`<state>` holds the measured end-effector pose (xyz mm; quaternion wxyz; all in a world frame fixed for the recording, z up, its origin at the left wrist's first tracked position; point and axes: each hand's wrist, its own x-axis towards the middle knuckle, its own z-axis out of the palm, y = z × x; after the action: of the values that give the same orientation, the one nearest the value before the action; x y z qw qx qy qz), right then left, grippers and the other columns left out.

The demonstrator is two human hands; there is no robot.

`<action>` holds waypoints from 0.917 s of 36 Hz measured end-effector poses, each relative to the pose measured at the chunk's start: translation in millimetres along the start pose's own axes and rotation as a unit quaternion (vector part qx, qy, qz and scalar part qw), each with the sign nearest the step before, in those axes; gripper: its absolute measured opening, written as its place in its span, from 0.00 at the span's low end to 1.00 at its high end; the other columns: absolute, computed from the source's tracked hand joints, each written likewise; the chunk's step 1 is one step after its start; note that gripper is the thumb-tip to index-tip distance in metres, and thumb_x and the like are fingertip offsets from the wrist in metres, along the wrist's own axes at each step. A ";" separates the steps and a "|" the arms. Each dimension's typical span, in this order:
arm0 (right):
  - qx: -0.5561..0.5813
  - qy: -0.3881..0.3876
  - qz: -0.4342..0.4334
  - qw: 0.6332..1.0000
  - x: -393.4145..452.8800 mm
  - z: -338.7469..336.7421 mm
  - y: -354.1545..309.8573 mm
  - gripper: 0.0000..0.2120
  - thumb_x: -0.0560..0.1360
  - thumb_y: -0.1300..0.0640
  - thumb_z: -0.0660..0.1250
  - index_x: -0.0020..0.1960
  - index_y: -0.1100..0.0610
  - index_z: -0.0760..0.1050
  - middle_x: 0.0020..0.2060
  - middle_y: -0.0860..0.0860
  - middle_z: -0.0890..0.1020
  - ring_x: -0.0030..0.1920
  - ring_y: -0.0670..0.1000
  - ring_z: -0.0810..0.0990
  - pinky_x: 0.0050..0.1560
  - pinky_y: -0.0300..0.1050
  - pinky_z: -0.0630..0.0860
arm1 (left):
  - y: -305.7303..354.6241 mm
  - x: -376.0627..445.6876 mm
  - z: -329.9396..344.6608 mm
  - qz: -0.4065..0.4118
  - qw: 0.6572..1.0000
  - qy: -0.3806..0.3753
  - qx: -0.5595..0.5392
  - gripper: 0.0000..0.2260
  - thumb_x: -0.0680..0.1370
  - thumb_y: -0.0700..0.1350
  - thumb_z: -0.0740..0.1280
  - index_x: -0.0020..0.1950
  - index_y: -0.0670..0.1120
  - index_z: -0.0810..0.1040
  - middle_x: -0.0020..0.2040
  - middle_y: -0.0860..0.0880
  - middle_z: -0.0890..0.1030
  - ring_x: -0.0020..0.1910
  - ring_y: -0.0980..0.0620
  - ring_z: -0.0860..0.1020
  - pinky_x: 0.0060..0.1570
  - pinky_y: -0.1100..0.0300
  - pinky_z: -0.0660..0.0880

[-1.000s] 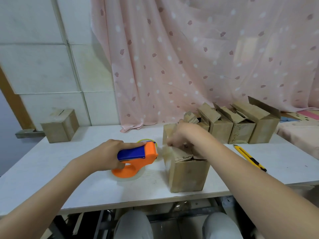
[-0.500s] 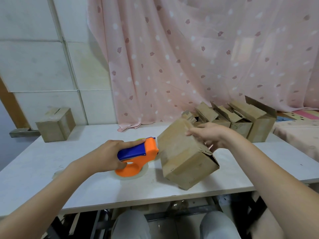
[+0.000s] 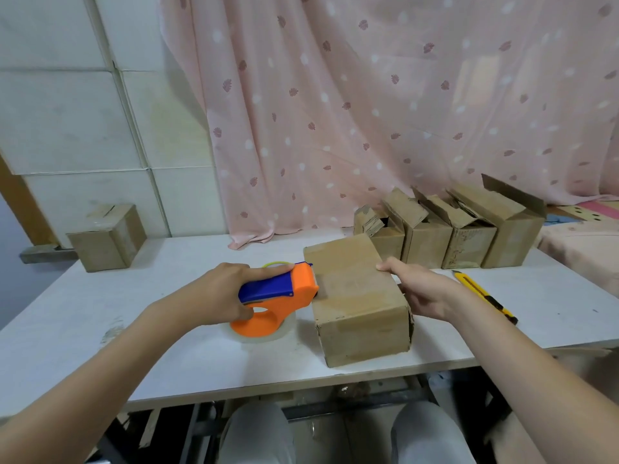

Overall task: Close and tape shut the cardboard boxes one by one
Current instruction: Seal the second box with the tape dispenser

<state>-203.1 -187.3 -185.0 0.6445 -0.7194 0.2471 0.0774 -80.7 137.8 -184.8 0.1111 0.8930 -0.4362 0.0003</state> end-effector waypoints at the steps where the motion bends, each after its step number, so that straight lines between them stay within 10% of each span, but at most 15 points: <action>1: -0.015 0.002 -0.002 1.000 -0.6 1.1 -0.3 0.21 0.77 0.46 0.65 0.63 0.59 0.78 0.40 0.55 0.79 0.38 0.54 0.74 0.42 0.46 0.72 | -0.3 0.2 0.3 -0.001 1.000 0.001 -0.002 0.42 0.72 0.44 0.69 0.71 0.79 0.50 0.44 0.54 0.74 0.42 0.57 0.72 0.38 0.65 0.66; 5: -0.182 0.078 -0.078 0.977 -2.1 11.4 -4.0 0.22 0.79 0.46 0.61 0.70 0.55 0.73 0.50 0.52 0.76 0.45 0.52 0.72 0.48 0.47 0.72 | 1.9 1.9 1.1 0.006 1.000 0.002 0.001 0.43 0.72 0.45 0.70 0.70 0.80 0.49 0.43 0.55 0.73 0.42 0.57 0.72 0.39 0.65 0.67; 8: -0.414 0.161 -0.233 0.865 -11.0 25.5 -6.2 0.27 0.82 0.52 0.58 0.80 0.53 0.58 0.73 0.53 0.70 0.67 0.54 0.71 0.72 0.54 0.64 | 4.1 3.6 1.4 0.005 1.000 0.000 -0.002 0.43 0.72 0.44 0.70 0.69 0.81 0.49 0.43 0.57 0.73 0.43 0.57 0.72 0.40 0.66 0.67; 10: -0.483 0.128 -0.317 0.806 -23.3 41.6 -9.9 0.23 0.84 0.53 0.55 0.78 0.55 0.63 0.77 0.54 0.66 0.77 0.53 0.60 0.79 0.55 0.48 | 4.9 4.1 0.4 0.004 1.000 -0.001 0.002 0.43 0.72 0.45 0.70 0.69 0.81 0.49 0.43 0.57 0.74 0.42 0.57 0.72 0.40 0.65 0.68; 15: -0.606 0.038 -0.294 0.738 -24.7 69.1 -1.9 0.28 0.85 0.44 0.47 0.80 0.57 0.57 0.80 0.54 0.58 0.80 0.52 0.54 0.80 0.52 0.42 | 5.0 3.2 -0.9 0.000 1.000 -0.011 -0.004 0.43 0.71 0.45 0.69 0.70 0.80 0.49 0.46 0.57 0.76 0.42 0.56 0.73 0.41 0.63 0.71; 33: -0.550 0.067 -0.296 0.778 -15.5 66.7 12.6 0.30 0.83 0.39 0.49 0.81 0.49 0.56 0.80 0.48 0.57 0.79 0.47 0.54 0.79 0.45 0.47 | 6.4 -3.0 -14.7 0.013 1.000 -0.018 0.016 0.42 0.72 0.45 0.70 0.67 0.82 0.49 0.49 0.60 0.77 0.42 0.57 0.74 0.39 0.65 0.70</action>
<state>-208.5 -119.5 -200.0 0.1125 -0.9925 -0.0203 -0.0425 -86.1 139.2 -169.5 0.0889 0.8886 -0.4499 -0.0078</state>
